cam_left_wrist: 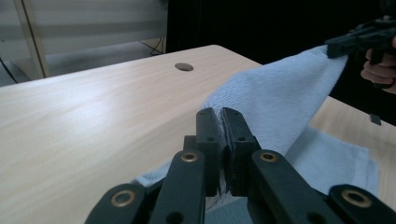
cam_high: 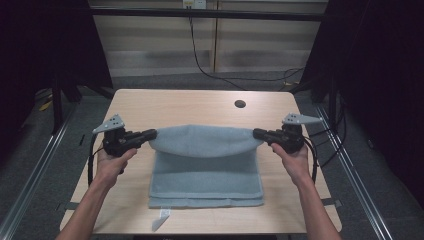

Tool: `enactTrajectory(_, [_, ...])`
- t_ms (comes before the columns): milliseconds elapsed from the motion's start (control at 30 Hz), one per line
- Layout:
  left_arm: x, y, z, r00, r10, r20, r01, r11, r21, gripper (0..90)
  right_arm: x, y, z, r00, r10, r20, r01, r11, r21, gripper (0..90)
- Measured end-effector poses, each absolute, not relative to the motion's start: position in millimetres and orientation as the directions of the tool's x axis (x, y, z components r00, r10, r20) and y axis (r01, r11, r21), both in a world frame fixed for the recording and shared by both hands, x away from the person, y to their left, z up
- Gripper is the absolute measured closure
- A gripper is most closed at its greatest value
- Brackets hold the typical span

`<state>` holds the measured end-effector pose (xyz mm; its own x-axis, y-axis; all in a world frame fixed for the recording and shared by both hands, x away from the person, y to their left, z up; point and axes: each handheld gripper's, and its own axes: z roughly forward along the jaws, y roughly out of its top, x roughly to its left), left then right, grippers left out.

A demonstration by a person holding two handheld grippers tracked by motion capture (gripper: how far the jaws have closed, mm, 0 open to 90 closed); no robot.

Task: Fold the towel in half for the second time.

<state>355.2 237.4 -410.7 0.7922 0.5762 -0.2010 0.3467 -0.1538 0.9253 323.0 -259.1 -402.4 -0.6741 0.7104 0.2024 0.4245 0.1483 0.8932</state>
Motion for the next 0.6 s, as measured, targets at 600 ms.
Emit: enactTrajectory(600, [284.9, 258.3, -443.5, 0.813, 0.521, -0.26, 0.401, -0.177, 0.899, 69.3, 223.0, -270.3, -451.7, -0.68, 0.689, 0.253, 0.479, 0.156, 0.864, 67.8])
